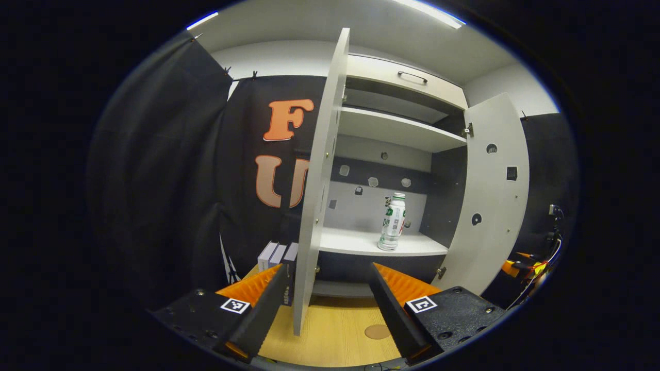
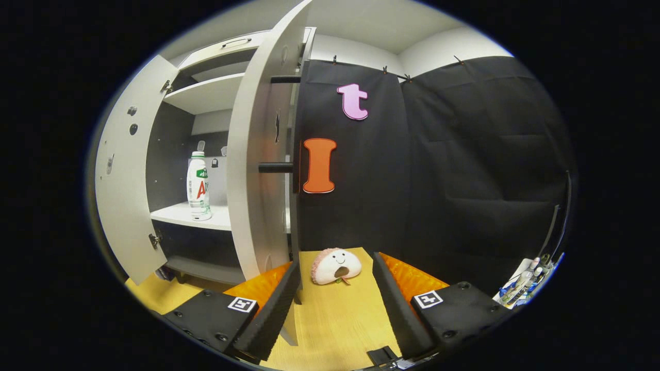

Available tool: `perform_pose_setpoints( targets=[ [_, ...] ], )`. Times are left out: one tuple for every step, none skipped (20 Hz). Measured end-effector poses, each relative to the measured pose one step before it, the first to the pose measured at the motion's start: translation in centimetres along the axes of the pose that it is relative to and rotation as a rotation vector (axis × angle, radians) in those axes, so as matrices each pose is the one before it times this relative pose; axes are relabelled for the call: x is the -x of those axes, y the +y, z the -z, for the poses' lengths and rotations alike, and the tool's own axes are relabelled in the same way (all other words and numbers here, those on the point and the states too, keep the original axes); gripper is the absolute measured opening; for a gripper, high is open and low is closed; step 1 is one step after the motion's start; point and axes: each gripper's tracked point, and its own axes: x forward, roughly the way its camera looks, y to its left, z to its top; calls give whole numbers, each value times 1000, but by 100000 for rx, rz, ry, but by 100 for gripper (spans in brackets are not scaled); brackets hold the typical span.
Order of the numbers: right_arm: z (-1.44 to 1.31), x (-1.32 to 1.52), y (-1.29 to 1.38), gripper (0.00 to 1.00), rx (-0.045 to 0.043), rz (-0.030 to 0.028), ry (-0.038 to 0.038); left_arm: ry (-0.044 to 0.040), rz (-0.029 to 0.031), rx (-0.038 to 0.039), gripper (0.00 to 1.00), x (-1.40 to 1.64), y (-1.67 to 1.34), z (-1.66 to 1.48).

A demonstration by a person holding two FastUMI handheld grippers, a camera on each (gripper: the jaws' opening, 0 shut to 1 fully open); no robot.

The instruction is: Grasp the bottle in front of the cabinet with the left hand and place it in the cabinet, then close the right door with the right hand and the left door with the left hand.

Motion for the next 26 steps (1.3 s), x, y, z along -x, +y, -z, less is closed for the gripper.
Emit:
perform_pose_setpoints(
  targets=[
    [90,24,69,95,-125,377,-78,407,-871,427,95,197,431,413],
    [1,19,305,95,-617,-39,26,402,-1090,285,95,127,478,123],
    [153,75,314,95,-865,-339,266,409,-1039,109,95,113,304,220],
    [78,54,446,95,-706,-608,312,404,-962,182,95,2,356,88],
    [-55,-3,558,95,-272,-964,181,326,-763,311,95,114,346,74],
    [35,28,661,95,161,-1183,-41,42,-664,386,95,171,323,49],
    [-157,-41,740,95,484,-1399,-226,155,-864,316,95,58,259,-29],
    [42,-4,786,95,450,-1566,-579,217,-882,133,95,62,238,-27],
    [20,-45,890,95,245,-1631,-373,214,-773,-38,95,-13,299,164],
    [-14,-59,838,94,75,-1405,-307,204,-584,-200,95,47,231,43],
    [46,-31,630,94,275,-1229,-44,162,-579,-233,95,170,168,47],
    [-198,-314,779,94,558,-1204,-299,81,-440,-264,95,96,158,79],
    [-19,-121,631,94,657,-967,47,-131,-437,-265,95,117,143,12],
    [-51,-98,374,87,711,-772,-167,-76,-229,-210,95,19,157,60],
    [-42,-45,333,87,473,-496,-65,44,-356,-80,95,28,279,7],
    [119,-72,281,94,335,-369,-40,138,-494,20,95,18,246,132],
    [30,-15,347,94,148,-430,-121,271,-451,120,95,63,184,88],
    [-124,-182,372,94,-105,-413,-21,326,-524,204,95,63,209,69],
    [-76,-120,353,87,-304,-415,-5,442,-292,217,95,3,219,127],
    [141,-172,389,87,-302,-486,230,194,-148,143,95,-62,47,42],
    [3,-75,347,94,-439,-1,32,-12,-80,44,95,-61,91,0],
    [4,-41,370,87,-197,37,-224,-132,-91,-102,95,-55,108,-5],
    [-83,-115,363,87,3,-126,-199,-185,-200,-127,95,76,149,-74],
    [-33,-182,419,94,173,-410,-157,-129,-151,-94,95,-35,118,-20],
    [98,-241,480,94,329,-703,-35,-53,-227,23,95,-28,223,-48],
    [26,-214,539,94,568,-617,132,-100,-90,23,95,-20,99,-5]
  ],
)
